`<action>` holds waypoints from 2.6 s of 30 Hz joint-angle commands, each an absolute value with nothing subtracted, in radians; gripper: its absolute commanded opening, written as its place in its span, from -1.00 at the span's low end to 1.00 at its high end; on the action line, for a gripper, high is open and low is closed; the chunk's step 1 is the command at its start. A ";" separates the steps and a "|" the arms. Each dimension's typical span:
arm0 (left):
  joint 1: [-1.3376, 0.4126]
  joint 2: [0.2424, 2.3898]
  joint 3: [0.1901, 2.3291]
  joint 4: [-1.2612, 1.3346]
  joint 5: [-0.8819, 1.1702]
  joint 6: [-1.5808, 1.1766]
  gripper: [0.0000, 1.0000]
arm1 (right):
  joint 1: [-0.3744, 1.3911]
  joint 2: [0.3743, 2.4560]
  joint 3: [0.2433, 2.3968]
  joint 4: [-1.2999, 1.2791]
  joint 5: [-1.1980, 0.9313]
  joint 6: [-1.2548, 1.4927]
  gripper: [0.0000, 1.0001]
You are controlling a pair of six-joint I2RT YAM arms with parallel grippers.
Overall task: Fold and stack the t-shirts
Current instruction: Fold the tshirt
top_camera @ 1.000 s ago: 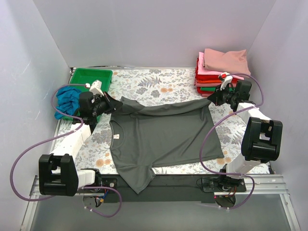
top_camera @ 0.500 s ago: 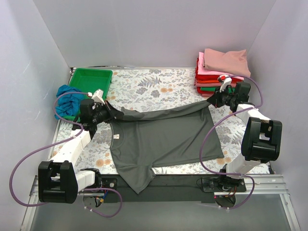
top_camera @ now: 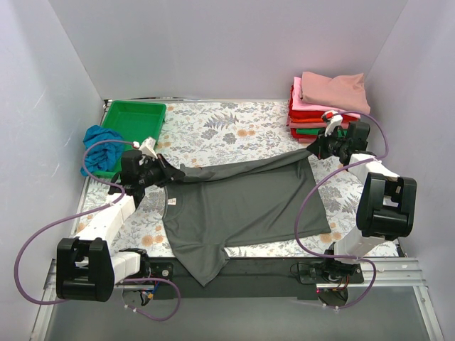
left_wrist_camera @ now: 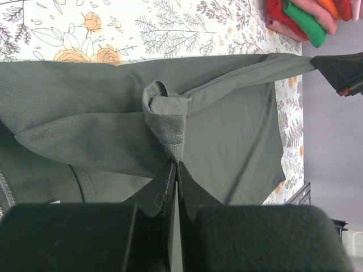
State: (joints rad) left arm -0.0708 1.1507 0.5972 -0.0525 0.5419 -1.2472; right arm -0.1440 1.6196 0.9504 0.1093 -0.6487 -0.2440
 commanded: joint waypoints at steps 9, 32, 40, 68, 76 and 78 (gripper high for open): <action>-0.117 1.132 0.584 -0.080 0.548 -1.261 -1.00 | -0.156 1.623 0.922 0.130 -0.604 -0.288 -0.97; -0.146 1.032 0.695 -0.411 0.581 -1.166 0.11 | -0.293 1.393 0.873 -0.311 -0.896 -0.469 0.06; -0.213 1.253 0.808 -0.480 0.479 -1.126 0.11 | -0.331 1.422 0.853 -0.370 -1.015 -0.502 0.05; -0.376 1.632 1.008 -0.523 0.425 -0.828 -0.88 | -0.377 1.488 0.874 -0.466 -1.080 -0.571 0.04; -0.445 1.563 0.933 -0.543 0.492 -0.865 -0.56 | -0.382 1.500 0.881 -0.479 -1.081 -0.577 0.03; -0.469 1.565 0.924 -0.537 0.531 -0.868 -0.36 | -0.383 1.503 0.884 -0.480 -1.081 -0.578 0.03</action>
State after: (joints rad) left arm -0.4332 1.6127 0.9440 -0.5278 0.4503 -0.8646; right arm -0.3748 1.4944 0.8528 -0.4595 -1.0512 -0.5575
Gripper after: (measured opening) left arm 0.276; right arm 0.519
